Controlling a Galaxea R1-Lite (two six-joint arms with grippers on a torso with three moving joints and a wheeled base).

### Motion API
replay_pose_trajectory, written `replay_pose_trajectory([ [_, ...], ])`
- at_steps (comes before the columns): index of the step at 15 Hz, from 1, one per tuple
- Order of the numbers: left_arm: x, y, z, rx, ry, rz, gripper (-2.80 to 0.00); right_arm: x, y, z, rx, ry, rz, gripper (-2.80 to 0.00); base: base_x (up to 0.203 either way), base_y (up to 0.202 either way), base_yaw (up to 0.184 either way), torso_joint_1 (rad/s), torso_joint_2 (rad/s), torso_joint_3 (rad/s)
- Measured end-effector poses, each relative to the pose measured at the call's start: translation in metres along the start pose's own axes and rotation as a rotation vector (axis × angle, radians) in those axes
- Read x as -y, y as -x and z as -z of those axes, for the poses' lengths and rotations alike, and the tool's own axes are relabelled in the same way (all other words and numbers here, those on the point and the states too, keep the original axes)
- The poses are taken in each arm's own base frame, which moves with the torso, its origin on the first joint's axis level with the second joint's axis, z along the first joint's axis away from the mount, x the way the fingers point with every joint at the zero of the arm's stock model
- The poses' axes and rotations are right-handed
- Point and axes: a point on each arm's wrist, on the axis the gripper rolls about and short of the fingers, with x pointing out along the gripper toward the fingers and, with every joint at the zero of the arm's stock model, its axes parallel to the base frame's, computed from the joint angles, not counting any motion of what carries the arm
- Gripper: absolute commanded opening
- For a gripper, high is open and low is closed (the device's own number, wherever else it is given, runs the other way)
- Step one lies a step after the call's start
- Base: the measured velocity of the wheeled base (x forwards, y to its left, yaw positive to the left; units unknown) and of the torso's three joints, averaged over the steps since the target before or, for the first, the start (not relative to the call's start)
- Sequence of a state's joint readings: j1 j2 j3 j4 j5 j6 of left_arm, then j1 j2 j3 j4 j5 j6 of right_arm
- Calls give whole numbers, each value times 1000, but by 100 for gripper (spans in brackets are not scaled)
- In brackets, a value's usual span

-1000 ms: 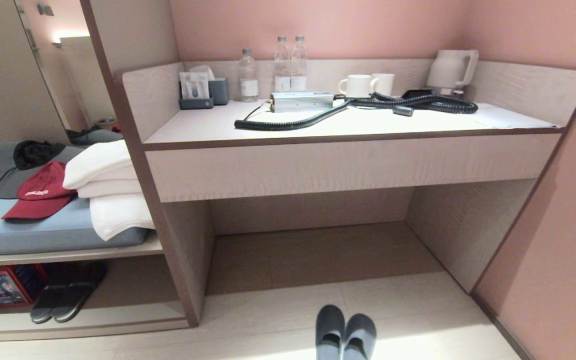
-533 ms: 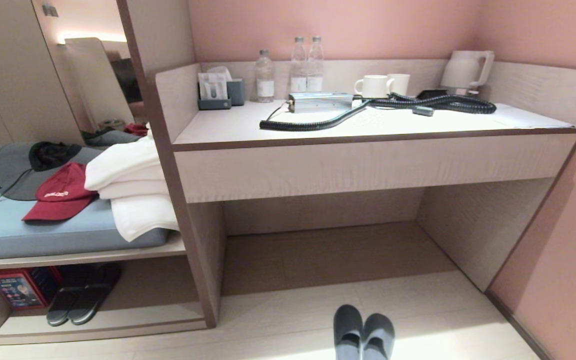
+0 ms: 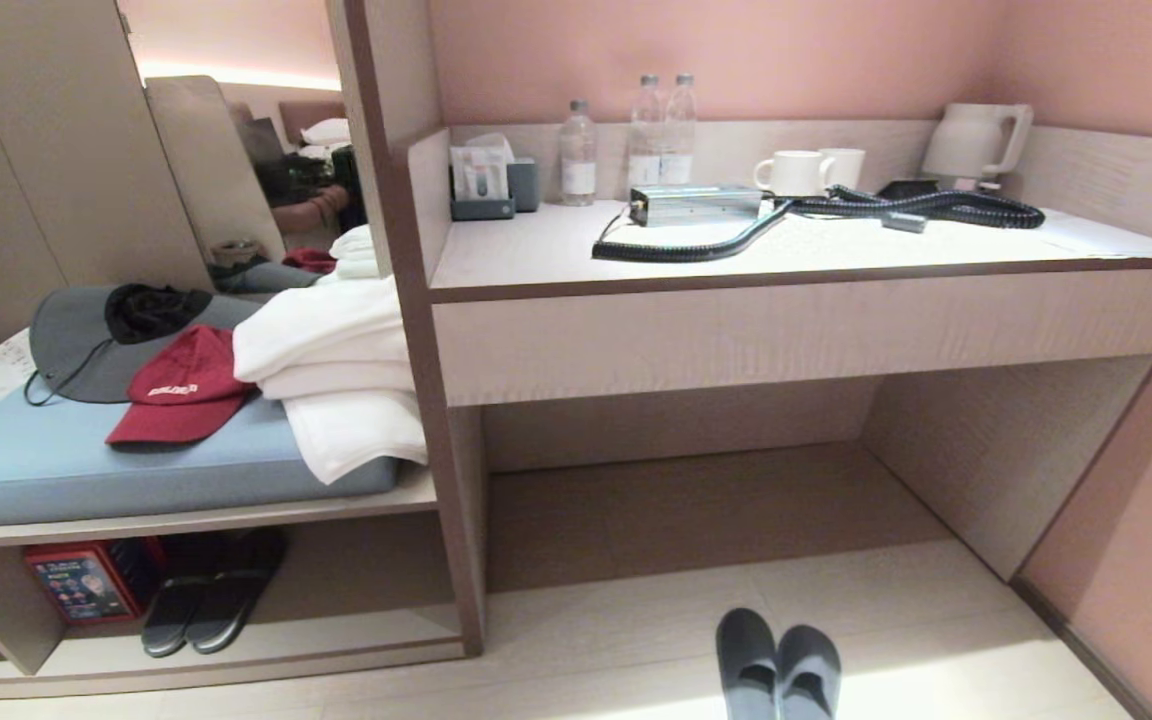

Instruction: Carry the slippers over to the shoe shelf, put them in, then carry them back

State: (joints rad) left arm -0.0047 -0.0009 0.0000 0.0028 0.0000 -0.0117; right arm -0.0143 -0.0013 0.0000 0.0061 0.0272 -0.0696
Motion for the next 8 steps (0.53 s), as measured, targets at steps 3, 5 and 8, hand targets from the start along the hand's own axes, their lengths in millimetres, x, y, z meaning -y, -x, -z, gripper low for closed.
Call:
replay_pose_trajectory([
  [3,0,0,0,0,0,0,-280,0,0,0,0,0,0,-280,0,196,-2,4,2,3],
  [5,0,0,0,0,0,0,-280,0,0,0,0,0,0,-280,0,196,-3,4,-2,0],
  [8,0,0,0,-1,1,0,-280,0,0,0,0,0,0,-280,0,197,-1,1,2,3],
])
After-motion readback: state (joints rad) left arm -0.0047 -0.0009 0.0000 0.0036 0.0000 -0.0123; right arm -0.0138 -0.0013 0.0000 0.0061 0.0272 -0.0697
